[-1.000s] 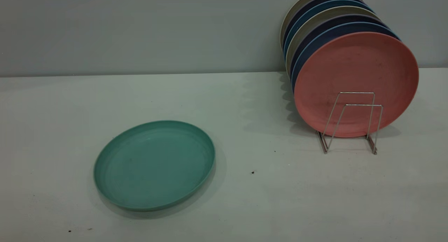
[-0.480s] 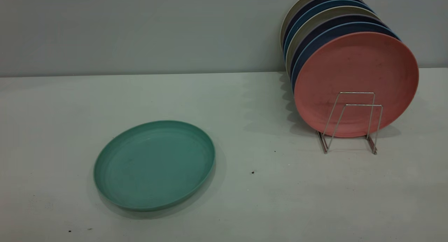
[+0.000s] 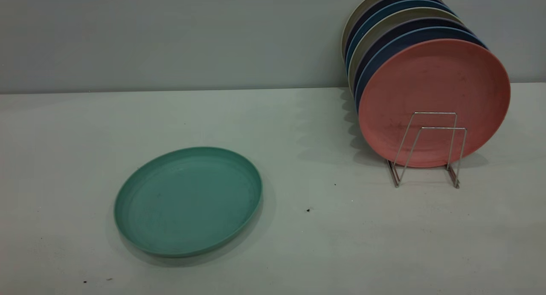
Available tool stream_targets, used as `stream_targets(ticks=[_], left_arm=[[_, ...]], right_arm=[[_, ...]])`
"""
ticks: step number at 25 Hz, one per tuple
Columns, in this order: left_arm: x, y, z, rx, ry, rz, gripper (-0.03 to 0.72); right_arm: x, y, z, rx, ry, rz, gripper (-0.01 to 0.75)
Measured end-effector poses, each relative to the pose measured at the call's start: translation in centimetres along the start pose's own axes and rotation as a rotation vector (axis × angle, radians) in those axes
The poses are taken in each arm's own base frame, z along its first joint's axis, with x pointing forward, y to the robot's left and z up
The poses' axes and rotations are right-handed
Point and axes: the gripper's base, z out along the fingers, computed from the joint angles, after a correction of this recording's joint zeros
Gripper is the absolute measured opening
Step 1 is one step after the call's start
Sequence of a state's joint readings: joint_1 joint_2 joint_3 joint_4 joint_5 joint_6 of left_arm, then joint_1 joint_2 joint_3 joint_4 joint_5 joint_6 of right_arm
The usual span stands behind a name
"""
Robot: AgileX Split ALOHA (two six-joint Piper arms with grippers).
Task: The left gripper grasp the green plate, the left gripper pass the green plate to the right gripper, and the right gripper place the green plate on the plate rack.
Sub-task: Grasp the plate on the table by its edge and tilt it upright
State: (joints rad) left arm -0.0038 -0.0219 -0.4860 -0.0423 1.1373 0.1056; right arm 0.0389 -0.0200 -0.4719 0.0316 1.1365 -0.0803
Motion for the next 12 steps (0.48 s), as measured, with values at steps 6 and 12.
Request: stream_targets(ticks=[6,12], left_arm=[[0.0,0.0,0.0,0.0,0.0,0.0,0.587],[0.0,0.0,0.0,0.0,0.0,-0.015,0.584]], right_arm=[[0.0,0.0,0.0,0.0,0.0,0.0,0.239],[-0.18,0.01,-0.05,-0.002,0.0,-0.004,0.242]])
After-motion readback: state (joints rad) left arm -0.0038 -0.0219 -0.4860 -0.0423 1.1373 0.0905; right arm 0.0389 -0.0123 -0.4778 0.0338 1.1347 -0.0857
